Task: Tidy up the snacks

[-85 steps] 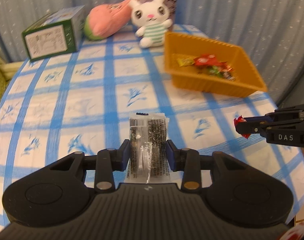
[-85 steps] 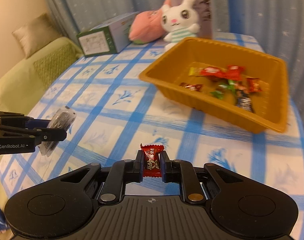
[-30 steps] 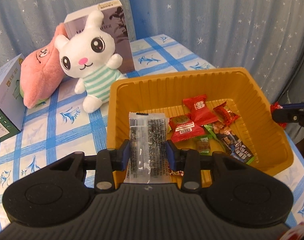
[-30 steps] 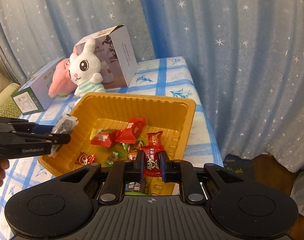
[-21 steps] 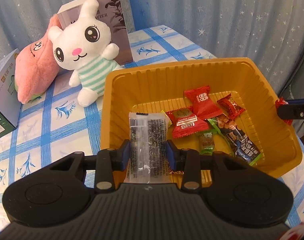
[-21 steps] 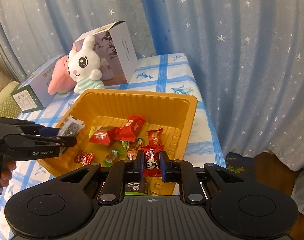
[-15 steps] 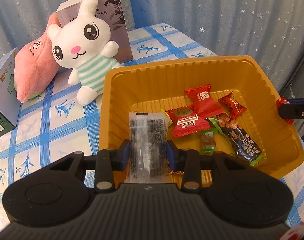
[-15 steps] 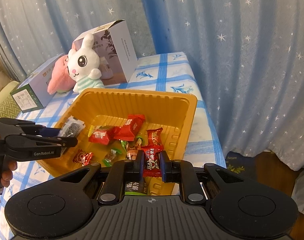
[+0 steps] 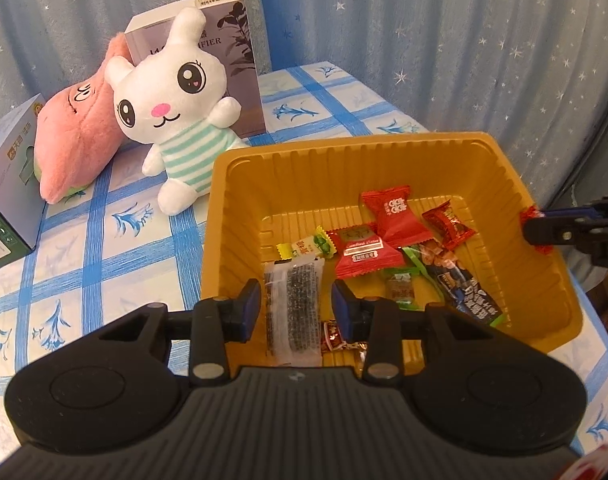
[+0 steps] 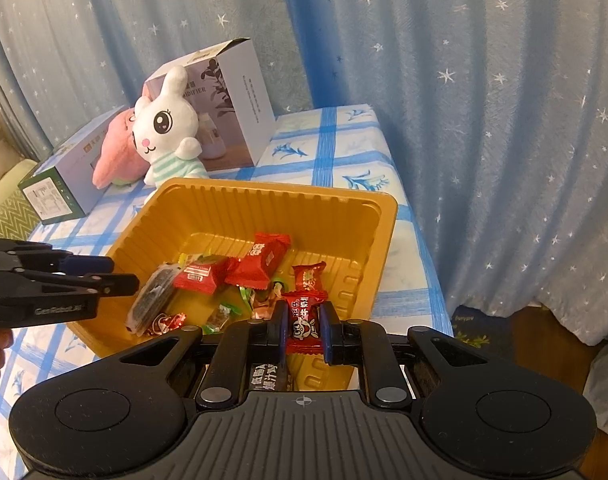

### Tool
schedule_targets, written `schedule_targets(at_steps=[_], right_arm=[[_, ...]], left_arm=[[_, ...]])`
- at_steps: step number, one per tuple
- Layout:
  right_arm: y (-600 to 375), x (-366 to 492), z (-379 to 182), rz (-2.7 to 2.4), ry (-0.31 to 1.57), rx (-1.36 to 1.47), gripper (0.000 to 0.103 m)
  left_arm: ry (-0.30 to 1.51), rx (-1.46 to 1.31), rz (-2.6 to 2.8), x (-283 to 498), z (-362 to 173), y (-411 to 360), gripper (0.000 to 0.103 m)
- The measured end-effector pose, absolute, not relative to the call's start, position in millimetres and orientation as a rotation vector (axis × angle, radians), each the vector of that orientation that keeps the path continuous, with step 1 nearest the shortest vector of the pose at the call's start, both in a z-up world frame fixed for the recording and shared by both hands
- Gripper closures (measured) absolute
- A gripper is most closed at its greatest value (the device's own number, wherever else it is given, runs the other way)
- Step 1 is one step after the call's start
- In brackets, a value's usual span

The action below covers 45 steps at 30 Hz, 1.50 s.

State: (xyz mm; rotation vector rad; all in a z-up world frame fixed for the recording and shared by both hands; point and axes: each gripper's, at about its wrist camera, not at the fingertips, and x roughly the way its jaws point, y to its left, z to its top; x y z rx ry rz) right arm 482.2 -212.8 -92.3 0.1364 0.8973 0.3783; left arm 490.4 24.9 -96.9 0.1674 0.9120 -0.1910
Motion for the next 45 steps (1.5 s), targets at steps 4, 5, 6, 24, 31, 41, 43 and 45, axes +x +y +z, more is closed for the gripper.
schedule_targets(at_steps=[4,5,6,24,31,41,43,45], right_arm=[[-209.0,486.3,-95.5,0.379,0.902,0.126,0.086],[-208.0,487.3,-96.5,0.379,0.904,0.123,0.086],[-206.9,488.7,-97.8,0.380,0.907,0.118,0.086],[-190.6,503.4,-112.6,0.387,0.906,0.000,0.085],[-191.3,498.6,-114.4,0.395,0.916,0.010,0.084],[-192.6,487.8,-106.5,0.394,0.908,0.034,0.084],[-193.0,484.6,-103.2,0.393,0.904,0.041,0.084],[-193.3,480.4,-98.7,0.394,0.901,0.053,0.084]], left_arm=[[0.905,0.152,-0.193,485.9,-93.2,25.8,0.065],[0.903,0.148,-0.194,485.1,-92.7,25.9,0.065],[0.903,0.144,-0.193,484.4,-92.3,26.0,0.064],[0.901,0.119,-0.176,475.6,-90.9,27.0,0.058],[0.896,0.118,-0.168,473.8,-87.4,27.6,0.057],[0.884,0.107,-0.165,465.0,-77.8,27.9,0.055],[0.884,0.103,-0.157,462.0,-75.3,29.1,0.055],[0.880,0.099,-0.154,457.7,-71.8,30.6,0.055]])
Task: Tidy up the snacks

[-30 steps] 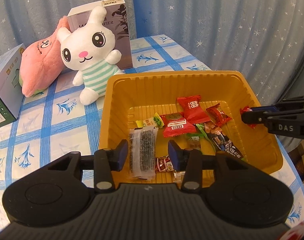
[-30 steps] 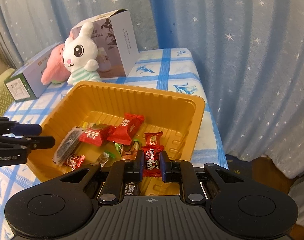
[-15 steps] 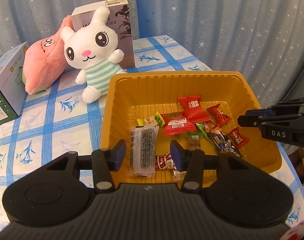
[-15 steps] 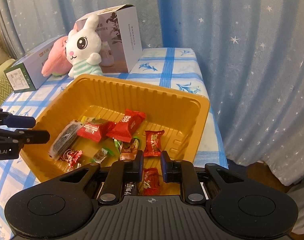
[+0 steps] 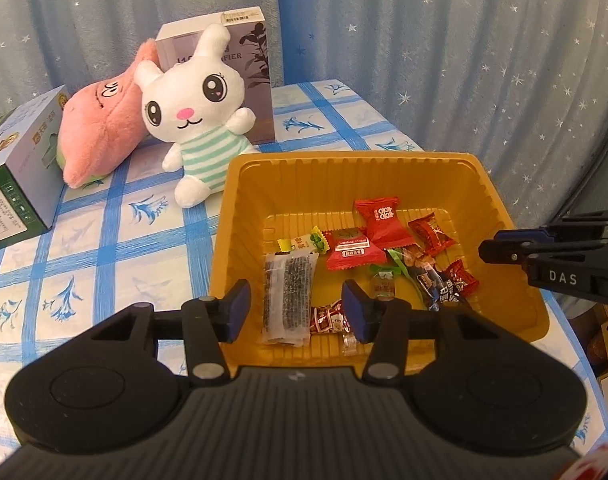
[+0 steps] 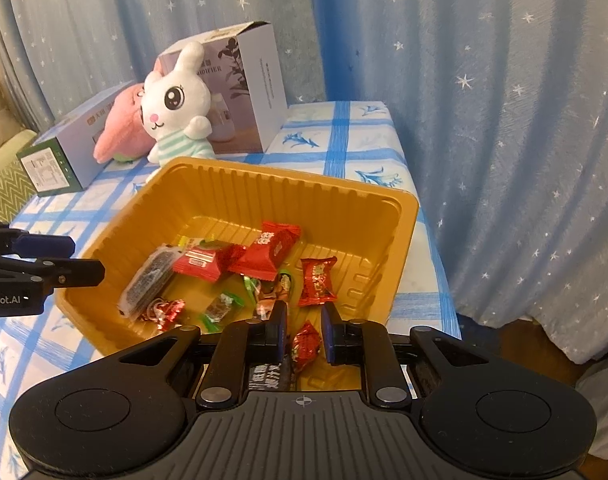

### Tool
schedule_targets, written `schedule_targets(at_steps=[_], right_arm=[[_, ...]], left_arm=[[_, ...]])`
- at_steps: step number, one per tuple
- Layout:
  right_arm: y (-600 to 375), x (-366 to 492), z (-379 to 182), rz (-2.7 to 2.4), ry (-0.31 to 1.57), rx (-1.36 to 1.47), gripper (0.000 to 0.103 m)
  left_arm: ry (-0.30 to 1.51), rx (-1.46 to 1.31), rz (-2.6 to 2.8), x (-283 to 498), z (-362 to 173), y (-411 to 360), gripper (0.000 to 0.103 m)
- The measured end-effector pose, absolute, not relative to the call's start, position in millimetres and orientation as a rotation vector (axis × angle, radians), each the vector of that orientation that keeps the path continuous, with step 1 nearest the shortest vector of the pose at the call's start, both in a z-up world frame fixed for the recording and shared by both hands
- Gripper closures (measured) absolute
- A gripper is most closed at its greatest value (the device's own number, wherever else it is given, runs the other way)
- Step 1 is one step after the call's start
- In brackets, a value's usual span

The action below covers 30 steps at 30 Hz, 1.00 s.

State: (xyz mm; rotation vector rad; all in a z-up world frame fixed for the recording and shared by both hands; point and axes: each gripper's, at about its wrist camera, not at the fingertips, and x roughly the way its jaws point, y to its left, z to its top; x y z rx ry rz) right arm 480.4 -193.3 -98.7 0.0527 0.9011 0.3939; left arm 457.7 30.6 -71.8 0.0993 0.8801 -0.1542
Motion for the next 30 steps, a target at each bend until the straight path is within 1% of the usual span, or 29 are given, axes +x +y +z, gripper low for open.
schedule_targets(at_steps=[2,3,5,6,7,9,11,16,21,30], right_arm=[[-192.8,475.2,-93.9,0.396,0.900,0.063,0.084],[-192.8,471.8,-91.4,0.399,0.900,0.068,0.082],[-192.4,465.0,-86.1,0.408,0.905,0.079,0.064],[-193.0,460.3,-83.1,0.406,0.903,0.091,0.049],[-193.5,454.6,-80.1,0.401,0.894,0.104,0.042],[-192.9,443.7,-73.8,0.400,0.881,0.119,0.040],[-191.7,432.7,-68.1,0.392,0.879,0.129,0.038],[-187.4,401.7,-54.2,0.366,0.875,0.188,0.024],[-175.2,368.9,-40.6,0.363,0.887,0.198,0.021],[-149.6,307.5,-18.5,0.349,0.900,0.195,0.021]], left_arm=[[0.873,0.101,-0.149,451.8,-67.4,32.5,0.055],[0.869,0.102,-0.146,448.7,-65.3,33.5,0.054],[0.865,0.098,-0.143,441.4,-60.6,35.7,0.053],[0.862,0.092,-0.141,437.5,-58.1,37.1,0.052],[0.859,0.085,-0.138,433.0,-55.2,38.7,0.049],[0.849,0.074,-0.132,423.2,-49.4,41.8,0.047],[0.841,0.065,-0.122,412.5,-43.4,44.7,0.047],[0.831,0.029,-0.114,383.1,-28.7,55.1,0.047],[0.830,-0.002,-0.113,350.0,-16.8,67.4,0.047],[0.829,-0.044,-0.123,285.3,0.2,91.8,0.047]])
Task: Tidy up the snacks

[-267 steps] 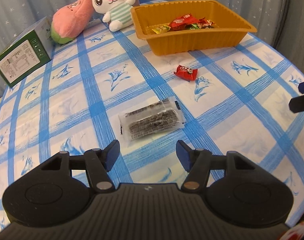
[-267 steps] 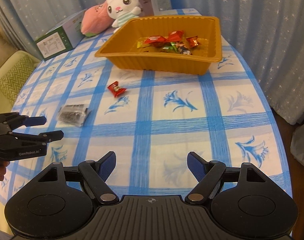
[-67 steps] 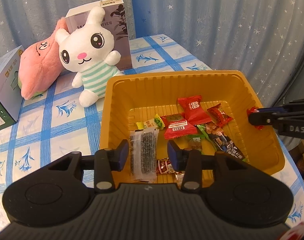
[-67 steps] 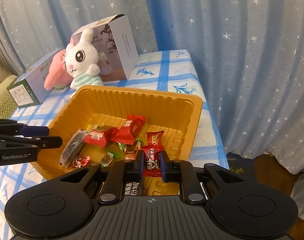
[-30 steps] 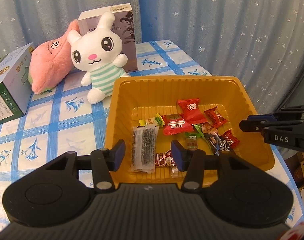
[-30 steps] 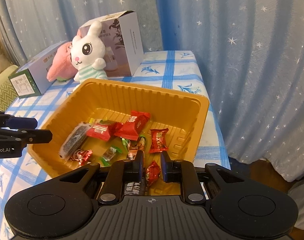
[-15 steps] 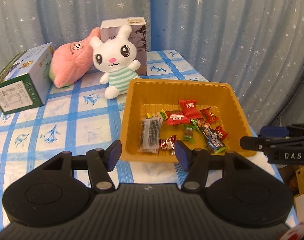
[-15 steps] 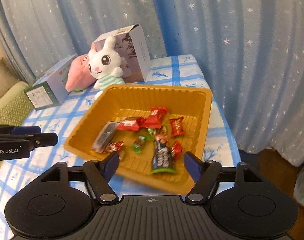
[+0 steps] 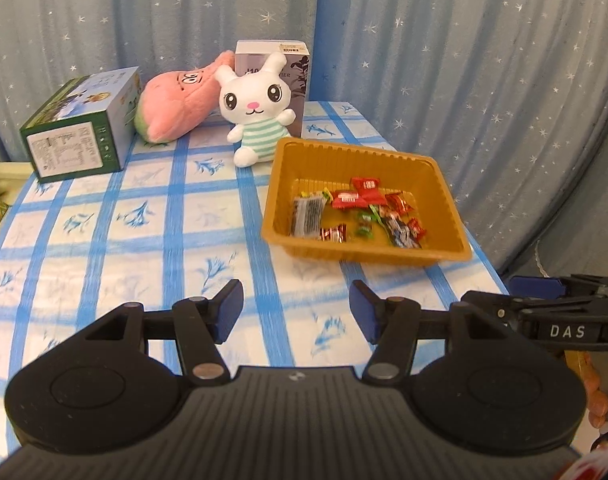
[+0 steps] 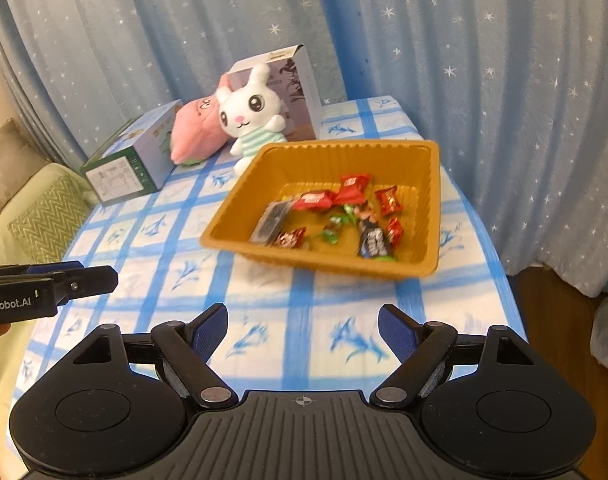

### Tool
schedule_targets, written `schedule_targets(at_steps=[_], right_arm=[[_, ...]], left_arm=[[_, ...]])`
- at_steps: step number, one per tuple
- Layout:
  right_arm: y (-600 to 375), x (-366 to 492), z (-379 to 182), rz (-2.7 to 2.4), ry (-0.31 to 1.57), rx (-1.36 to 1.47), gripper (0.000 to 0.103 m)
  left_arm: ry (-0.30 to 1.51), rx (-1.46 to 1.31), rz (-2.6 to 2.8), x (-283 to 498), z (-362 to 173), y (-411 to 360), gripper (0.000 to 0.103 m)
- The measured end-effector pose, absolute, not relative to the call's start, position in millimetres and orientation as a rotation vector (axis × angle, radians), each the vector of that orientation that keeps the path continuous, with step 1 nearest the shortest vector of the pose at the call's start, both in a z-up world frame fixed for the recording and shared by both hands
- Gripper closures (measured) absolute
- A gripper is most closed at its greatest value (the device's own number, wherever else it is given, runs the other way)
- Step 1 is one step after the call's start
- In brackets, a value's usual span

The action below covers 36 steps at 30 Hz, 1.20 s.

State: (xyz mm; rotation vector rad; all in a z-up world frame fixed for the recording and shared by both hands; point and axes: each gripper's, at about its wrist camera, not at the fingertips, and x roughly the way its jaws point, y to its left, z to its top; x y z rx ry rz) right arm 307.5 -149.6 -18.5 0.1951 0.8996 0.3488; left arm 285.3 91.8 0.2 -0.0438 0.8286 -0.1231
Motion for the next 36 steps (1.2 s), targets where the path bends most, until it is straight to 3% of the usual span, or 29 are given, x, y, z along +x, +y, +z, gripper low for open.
schedule_targets(at_steps=[17,36], right_arm=[[-98.3,198.0,-6.9,0.368,0.954,0.138,0.021],[-71.6,162.4,-2.0,0.391,0.945,0.131,0.021]], left_arm=[[0.888,-0.065,-0.149,182.0,-2.3,131.9,0.047],[0.891,-0.064,-0.173,136.2,-5.4,144.1,0.047]])
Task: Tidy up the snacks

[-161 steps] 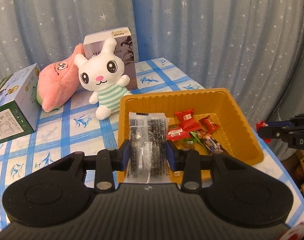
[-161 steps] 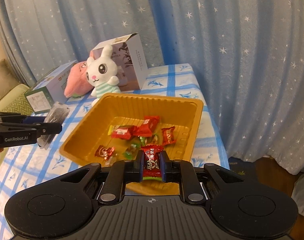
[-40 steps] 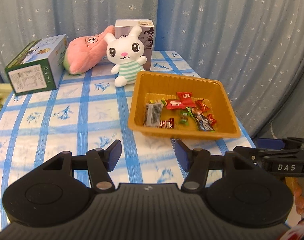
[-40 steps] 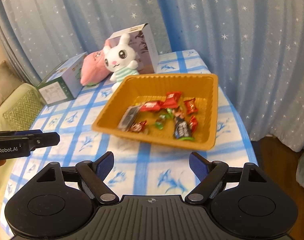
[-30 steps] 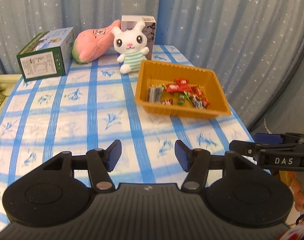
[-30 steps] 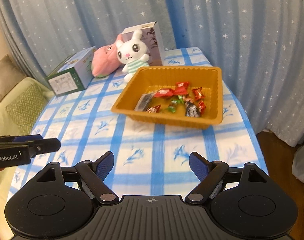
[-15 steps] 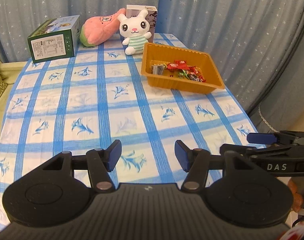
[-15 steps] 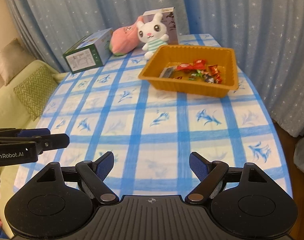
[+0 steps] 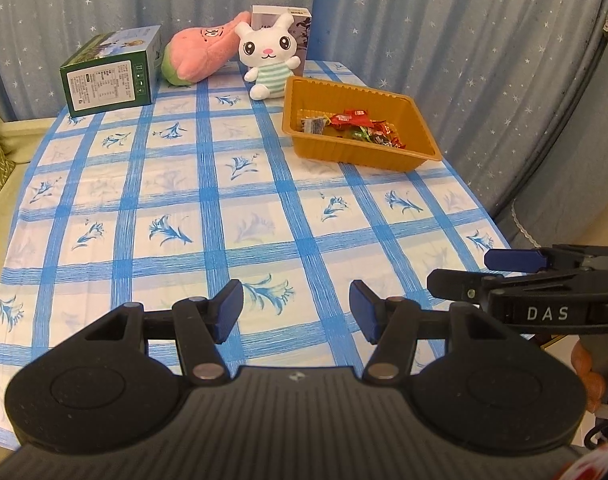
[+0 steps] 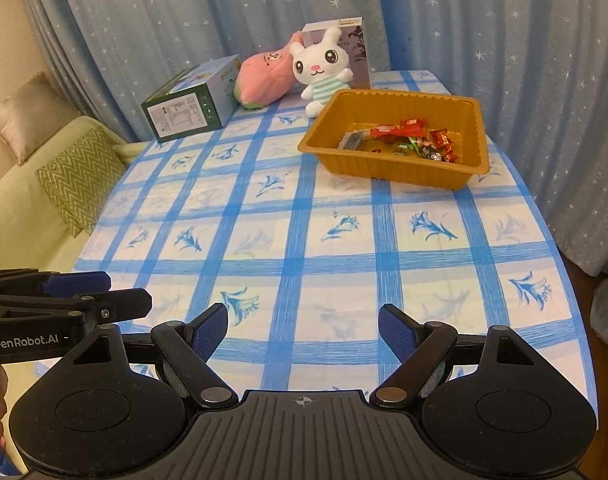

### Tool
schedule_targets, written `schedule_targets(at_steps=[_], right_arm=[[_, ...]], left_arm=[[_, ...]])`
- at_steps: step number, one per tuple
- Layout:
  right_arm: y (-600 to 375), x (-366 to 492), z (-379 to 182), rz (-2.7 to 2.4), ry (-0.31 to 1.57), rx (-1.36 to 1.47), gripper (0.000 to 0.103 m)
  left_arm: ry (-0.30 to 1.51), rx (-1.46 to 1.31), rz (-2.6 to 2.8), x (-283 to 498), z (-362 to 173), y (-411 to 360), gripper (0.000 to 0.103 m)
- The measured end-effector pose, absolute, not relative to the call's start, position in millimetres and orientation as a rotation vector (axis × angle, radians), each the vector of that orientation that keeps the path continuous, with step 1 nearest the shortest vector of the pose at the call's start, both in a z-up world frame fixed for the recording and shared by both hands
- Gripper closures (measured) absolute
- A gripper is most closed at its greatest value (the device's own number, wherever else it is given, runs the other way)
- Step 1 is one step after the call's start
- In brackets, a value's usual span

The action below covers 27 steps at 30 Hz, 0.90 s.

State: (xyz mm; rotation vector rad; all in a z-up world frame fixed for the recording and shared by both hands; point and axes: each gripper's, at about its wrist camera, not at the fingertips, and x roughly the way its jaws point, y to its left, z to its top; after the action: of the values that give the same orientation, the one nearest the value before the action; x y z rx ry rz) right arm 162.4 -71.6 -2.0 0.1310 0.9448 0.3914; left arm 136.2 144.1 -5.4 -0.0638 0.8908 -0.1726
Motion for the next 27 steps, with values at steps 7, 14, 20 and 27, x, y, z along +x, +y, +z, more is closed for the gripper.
schedule_targets(at_steps=[7,14,20,27], right_arm=[[-71.7,161.5,-1.8,0.391,0.944,0.131,0.021],[-72.2,160.2,-2.1,0.387,0.947,0.136,0.021],[-72.7,160.6,-2.0,0.387,0.948,0.136,0.021],[-72.8,161.1,-2.2,0.387,0.948,0.136,0.021]], left_arm=[[0.892,-0.065,-0.174,135.0,-5.0,144.7,0.047],[0.893,-0.064,-0.179,134.2,-5.8,141.8,0.047],[0.893,-0.064,-0.178,135.2,-6.1,141.2,0.047],[0.893,-0.063,-0.178,135.6,-6.1,140.8,0.047]])
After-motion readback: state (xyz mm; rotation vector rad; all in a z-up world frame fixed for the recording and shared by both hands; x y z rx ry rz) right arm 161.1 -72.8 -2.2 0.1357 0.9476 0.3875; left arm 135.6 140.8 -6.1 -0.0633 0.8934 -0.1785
